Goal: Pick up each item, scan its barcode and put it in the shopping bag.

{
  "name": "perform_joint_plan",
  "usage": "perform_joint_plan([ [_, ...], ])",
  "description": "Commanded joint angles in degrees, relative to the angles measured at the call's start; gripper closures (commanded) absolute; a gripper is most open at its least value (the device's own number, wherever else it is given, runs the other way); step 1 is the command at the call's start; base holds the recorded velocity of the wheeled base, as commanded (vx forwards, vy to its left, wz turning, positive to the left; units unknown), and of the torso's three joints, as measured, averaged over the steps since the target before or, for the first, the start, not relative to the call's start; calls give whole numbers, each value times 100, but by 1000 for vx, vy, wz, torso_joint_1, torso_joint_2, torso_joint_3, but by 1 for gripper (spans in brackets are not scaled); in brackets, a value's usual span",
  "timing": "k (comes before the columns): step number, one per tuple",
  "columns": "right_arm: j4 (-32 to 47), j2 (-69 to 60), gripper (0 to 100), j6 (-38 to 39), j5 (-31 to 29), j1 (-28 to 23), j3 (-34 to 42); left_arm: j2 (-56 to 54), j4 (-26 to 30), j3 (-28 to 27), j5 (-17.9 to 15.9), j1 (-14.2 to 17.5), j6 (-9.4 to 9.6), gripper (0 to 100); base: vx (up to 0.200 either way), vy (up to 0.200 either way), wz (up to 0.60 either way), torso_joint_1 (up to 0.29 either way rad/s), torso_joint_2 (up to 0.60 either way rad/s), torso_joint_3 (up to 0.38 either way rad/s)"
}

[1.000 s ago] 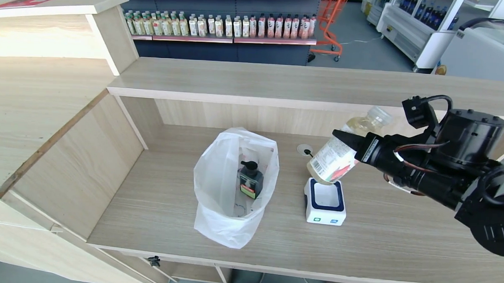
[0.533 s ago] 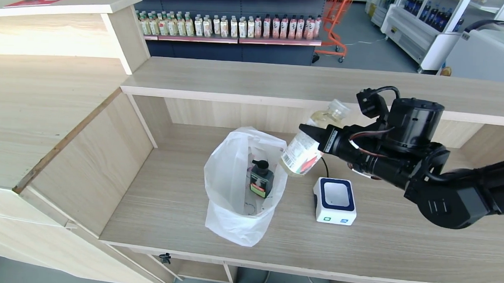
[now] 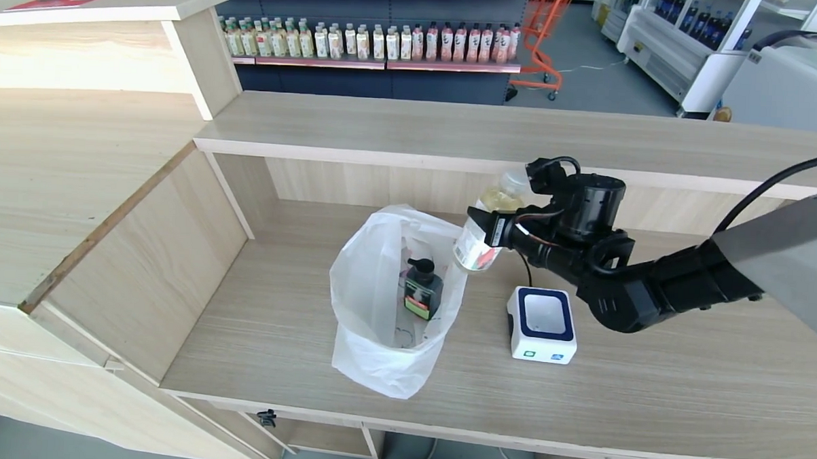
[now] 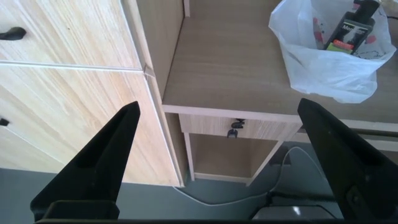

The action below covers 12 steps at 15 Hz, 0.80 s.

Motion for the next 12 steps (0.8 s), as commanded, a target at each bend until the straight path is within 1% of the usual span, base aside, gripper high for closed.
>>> perform_joint_plan([
  [1,15,604,100,-63,-7,14,-582,9,0,0,0,2,-2,0,0,0,0,0,0,0],
  [5,24,1018,100,-80,11,225,-1268,0,0,0,0,2,-2,0,0,0,0,0,0,0],
  [9,-3,1123,100,-291,46,331,-1250,0,0,0,0,2,-2,0,0,0,0,0,0,0],
  [11,-38,1237,100,-731,46,304,-1250,0,0,0,0,2,-2,0,0,0,0,0,0,0],
  [12,-196,1299,100,-818,55,304,-1250,9,0,0,0,2,-2,0,0,0,0,0,0,0],
])
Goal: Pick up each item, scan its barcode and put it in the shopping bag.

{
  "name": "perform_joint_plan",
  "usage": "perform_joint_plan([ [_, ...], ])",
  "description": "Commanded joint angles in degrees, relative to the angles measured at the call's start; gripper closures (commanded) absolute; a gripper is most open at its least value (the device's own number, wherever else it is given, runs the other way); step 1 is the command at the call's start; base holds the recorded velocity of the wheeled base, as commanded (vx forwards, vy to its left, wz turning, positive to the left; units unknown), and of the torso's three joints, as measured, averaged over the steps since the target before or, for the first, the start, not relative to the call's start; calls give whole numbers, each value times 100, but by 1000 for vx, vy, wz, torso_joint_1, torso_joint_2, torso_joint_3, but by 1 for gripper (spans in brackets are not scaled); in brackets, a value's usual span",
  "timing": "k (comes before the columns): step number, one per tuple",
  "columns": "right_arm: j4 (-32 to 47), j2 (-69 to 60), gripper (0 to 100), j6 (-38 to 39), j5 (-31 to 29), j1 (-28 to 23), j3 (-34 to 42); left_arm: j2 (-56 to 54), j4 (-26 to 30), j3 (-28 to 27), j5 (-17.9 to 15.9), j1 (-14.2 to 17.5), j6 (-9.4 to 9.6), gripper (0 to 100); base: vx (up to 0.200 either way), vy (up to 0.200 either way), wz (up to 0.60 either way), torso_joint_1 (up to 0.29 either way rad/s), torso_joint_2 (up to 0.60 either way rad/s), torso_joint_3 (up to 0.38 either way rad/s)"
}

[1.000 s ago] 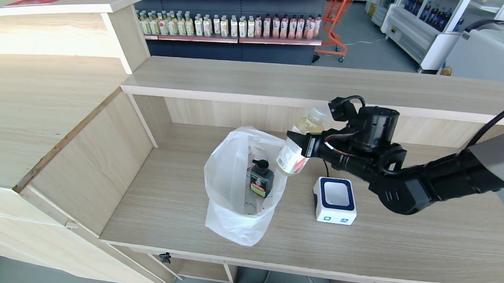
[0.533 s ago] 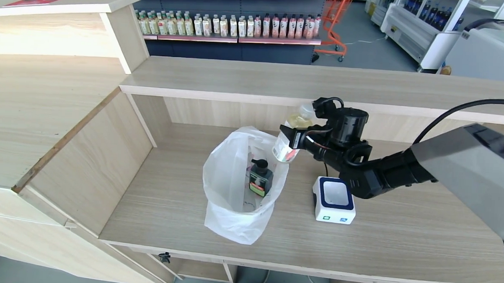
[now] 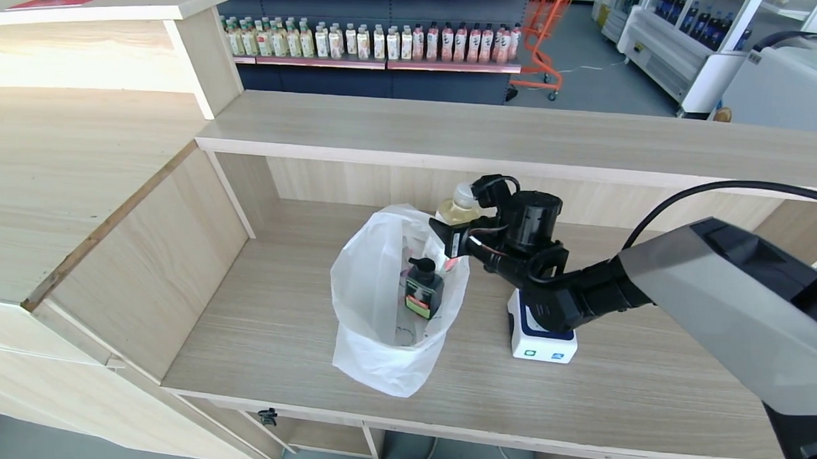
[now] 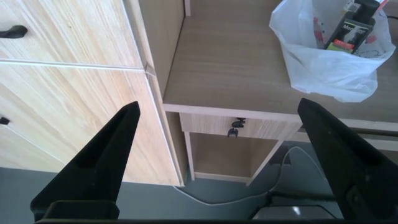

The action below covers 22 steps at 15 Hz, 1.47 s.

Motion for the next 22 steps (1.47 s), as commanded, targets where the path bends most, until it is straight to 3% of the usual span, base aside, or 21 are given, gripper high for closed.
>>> perform_joint_plan([
  [1,-185,213,100,-66,53,4,0,9,0,0,-2,1,0,0,0,0,0,0,0,0],
  [7,-483,415,100,-417,114,-5,115,0,0,0,6,1,0,0,0,0,0,0,0,0],
  [8,-501,424,0,-426,114,4,141,9,0,0,-2,1,0,0,0,0,0,0,0,0],
  [11,-571,389,0,-365,158,12,167,9,0,0,-2,1,0,0,0,0,0,0,0,0],
  [17,-650,-640,0,795,237,21,1204,0,0,0,6,-8,0,0,0,0,0,0,0,0],
  [19,-853,-1589,0,1261,220,-32,2400,0,0,0,6,1,0,0,0,0,0,0,0,0],
  [22,-606,-4059,0,1420,193,-199,5045,9,0,0,6,1,0,0,0,0,0,0,0,0],
])
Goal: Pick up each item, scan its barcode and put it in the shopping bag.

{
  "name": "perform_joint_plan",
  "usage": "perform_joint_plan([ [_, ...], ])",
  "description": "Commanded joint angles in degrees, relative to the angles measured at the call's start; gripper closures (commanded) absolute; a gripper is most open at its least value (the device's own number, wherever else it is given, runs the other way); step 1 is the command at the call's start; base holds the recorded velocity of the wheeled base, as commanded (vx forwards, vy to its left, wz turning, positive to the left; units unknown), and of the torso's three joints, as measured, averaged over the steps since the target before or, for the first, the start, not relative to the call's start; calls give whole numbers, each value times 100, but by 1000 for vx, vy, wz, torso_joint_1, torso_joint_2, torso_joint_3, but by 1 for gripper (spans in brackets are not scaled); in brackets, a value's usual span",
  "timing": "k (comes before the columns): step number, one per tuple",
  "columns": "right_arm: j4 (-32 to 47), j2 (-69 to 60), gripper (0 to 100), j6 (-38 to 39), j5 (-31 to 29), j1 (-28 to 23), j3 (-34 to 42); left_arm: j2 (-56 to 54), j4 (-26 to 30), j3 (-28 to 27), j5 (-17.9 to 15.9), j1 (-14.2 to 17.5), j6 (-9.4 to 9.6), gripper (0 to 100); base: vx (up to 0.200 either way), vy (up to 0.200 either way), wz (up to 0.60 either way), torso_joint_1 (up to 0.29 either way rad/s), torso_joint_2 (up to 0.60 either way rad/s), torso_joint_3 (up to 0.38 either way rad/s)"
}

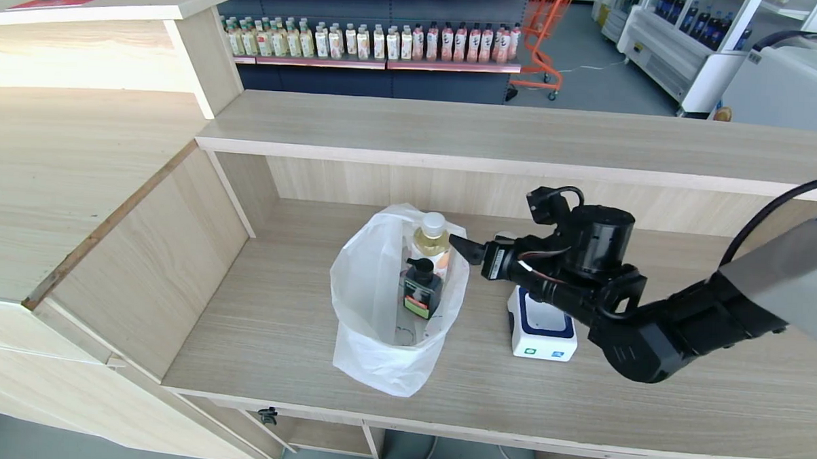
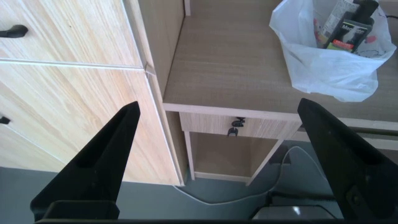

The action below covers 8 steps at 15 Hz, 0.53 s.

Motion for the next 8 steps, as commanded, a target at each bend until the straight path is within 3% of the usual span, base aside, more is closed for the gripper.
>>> perform_joint_plan([
  [1,237,-3024,0,106,-51,-249,2801,0,0,0,6,2,0,0,0,0,0,0,0,0],
  [2,439,-4175,0,-430,-333,-592,3961,0,0,0,6,2,0,0,0,0,0,0,0,0],
  [4,1485,-6065,0,-861,-983,-1163,5297,0,0,0,-2,2,0,0,0,0,0,0,0,0],
  [7,4342,-8693,0,-843,-1378,-2060,5552,0,0,0,-2,2,0,0,0,0,0,0,0,0],
  [8,4702,-9220,0,-852,-1370,-2227,5552,9,0,0,-2,2,0,0,0,0,0,0,0,0],
])
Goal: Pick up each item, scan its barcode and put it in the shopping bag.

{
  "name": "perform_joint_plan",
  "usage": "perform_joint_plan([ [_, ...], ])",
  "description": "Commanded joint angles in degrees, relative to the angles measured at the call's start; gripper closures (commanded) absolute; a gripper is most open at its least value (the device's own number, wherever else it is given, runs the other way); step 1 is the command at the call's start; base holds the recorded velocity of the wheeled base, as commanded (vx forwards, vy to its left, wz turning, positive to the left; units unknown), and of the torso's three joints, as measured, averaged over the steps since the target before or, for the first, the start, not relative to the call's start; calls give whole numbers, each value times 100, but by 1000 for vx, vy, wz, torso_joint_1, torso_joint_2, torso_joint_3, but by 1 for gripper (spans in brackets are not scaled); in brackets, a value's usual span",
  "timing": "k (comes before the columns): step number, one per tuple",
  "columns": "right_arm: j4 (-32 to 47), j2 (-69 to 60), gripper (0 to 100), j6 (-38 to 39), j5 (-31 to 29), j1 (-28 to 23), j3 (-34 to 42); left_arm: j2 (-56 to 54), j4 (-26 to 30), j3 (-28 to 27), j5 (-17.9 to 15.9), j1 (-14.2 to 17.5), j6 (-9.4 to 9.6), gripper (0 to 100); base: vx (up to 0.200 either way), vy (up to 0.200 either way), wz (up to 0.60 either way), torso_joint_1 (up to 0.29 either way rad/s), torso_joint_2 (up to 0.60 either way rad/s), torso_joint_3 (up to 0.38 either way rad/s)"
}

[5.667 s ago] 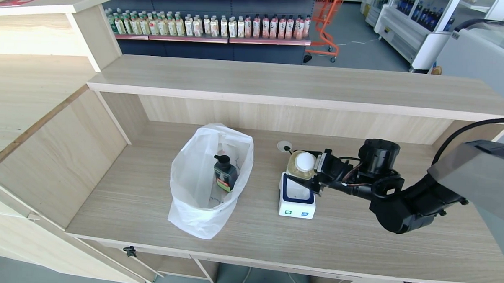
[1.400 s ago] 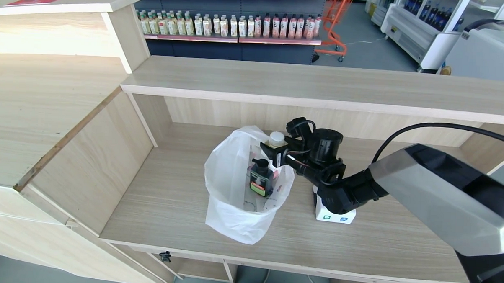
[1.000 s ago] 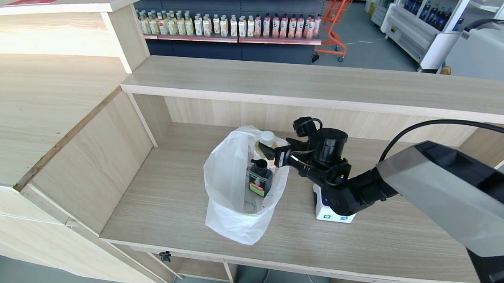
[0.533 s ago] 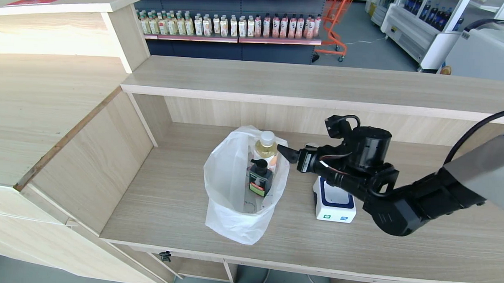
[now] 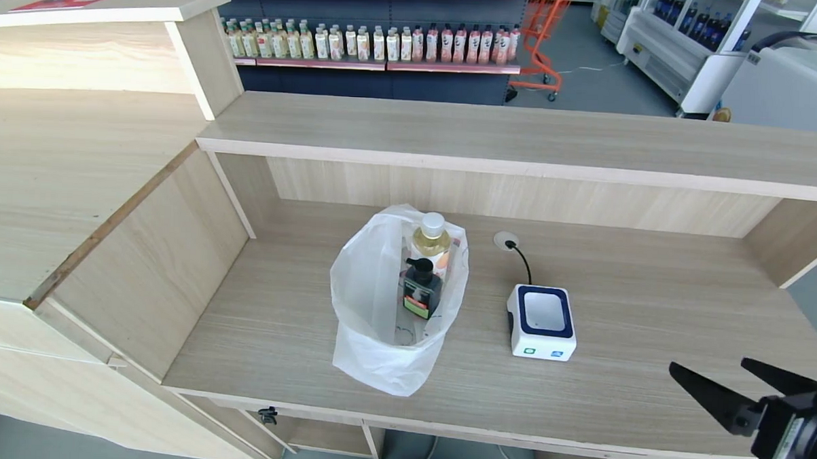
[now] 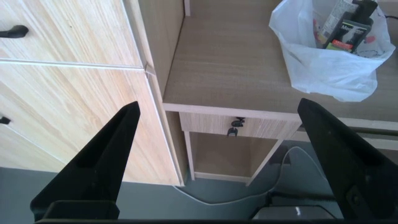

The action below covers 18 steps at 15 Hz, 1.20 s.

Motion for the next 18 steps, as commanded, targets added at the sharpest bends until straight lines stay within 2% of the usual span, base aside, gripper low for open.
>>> perform_joint_plan([
  [1,2829,-4071,0,-253,-430,-1233,986,9,0,0,9,1,0,0,0,0,0,0,0,0],
  [3,3691,-5213,0,-315,-421,-1409,916,9,0,0,0,-8,0,0,0,0,0,0,0,0],
  [5,3664,-5345,0,-500,-395,-1383,916,0,0,0,0,1,0,0,0,0,0,0,0,0],
  [10,3664,-5697,0,-210,-412,-1559,916,9,0,0,9,1,0,0,0,0,0,0,0,0],
  [11,3673,-5697,100,-236,-412,-1559,916,0,0,0,0,1,0,0,0,0,0,0,0,0],
  [18,3664,-5697,100,-174,-412,-1559,916,0,0,0,9,1,0,0,0,0,0,0,0,0],
])
